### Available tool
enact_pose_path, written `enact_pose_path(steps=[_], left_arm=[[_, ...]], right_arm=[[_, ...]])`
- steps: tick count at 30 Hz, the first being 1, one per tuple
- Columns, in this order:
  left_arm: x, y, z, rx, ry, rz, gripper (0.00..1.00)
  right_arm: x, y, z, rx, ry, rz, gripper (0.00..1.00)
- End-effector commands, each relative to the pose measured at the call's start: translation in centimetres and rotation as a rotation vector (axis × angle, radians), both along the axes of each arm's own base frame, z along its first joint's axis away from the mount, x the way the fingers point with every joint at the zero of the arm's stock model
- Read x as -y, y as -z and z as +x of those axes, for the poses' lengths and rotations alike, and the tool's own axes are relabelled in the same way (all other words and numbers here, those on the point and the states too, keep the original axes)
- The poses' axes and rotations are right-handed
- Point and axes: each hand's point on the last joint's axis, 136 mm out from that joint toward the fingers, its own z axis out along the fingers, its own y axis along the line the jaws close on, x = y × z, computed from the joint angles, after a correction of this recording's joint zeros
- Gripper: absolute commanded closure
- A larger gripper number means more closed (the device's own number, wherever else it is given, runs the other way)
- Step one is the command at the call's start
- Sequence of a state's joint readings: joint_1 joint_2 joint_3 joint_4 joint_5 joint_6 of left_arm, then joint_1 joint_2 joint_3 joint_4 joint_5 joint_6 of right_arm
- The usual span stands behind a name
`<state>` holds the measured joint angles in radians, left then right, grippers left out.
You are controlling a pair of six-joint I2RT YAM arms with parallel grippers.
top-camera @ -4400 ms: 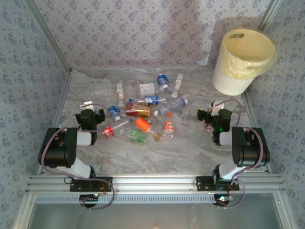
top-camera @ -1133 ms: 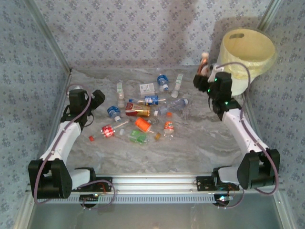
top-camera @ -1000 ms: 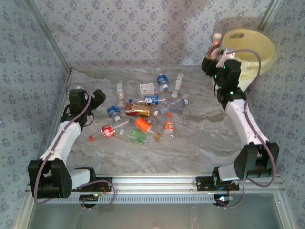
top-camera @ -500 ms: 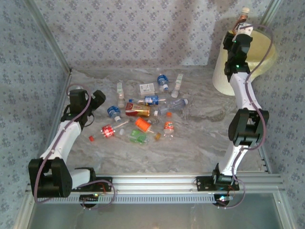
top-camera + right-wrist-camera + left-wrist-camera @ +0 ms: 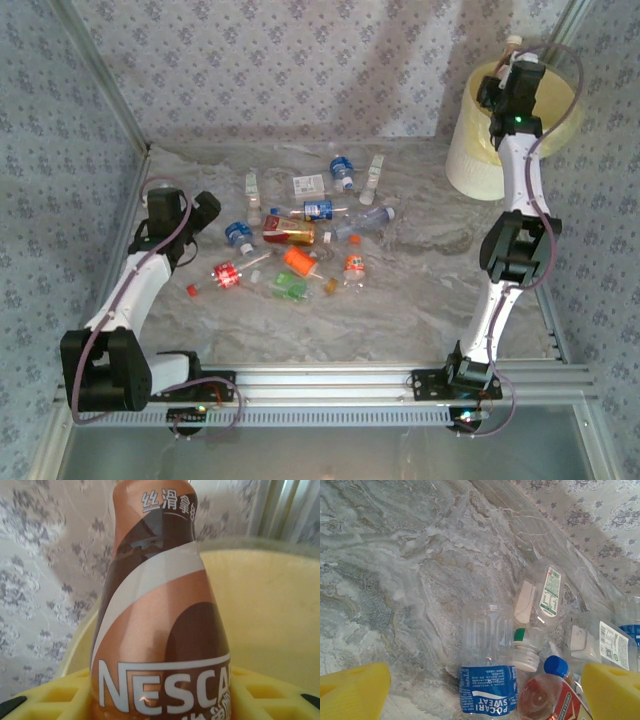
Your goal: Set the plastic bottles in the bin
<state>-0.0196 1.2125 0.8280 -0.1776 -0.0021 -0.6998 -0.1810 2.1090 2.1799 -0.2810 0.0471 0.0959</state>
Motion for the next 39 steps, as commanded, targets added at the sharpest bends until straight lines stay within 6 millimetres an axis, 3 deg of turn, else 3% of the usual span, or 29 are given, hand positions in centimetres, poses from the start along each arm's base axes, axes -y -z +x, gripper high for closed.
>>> enact_pose_path(steps=[1, 11, 18, 26, 30, 39], left_arm=[[-0.7, 0.9, -0.1, -0.029, -0.014, 0.035, 0.02], [-0.6, 2.0, 0.5, -0.063, -0.012, 0.037, 0.02], [-0.6, 2.4, 0.5, -0.072, -0.011, 0.035, 0.02], [-0.6, 2.3, 0.6, -0.069, -0.012, 0.036, 0.02], [-0.6, 2.3, 0.5, -0.071, -0.011, 0.033, 0.02], [-0.7, 1.9, 0.3, -0.063, -0.014, 0.037, 0.02]], right_arm=[[-1.2, 1.3, 0.1, -0.061, -0.064, 0.066, 0.46], [-3.5, 1.4, 0.2, -0.075, -0.169, 0.168, 0.45], [-5.6, 0.2, -0.3, -0.054, -0.257, 0.248, 0.45], [-5.5, -0.2, -0.8, -0.060, -0.256, 0.261, 0.40], [-4.9, -0.1, -1.1, -0.068, -0.233, 0.266, 0.33], [-6.4, -2.1, -2.2, -0.038, -0.317, 0.291, 0.30]])
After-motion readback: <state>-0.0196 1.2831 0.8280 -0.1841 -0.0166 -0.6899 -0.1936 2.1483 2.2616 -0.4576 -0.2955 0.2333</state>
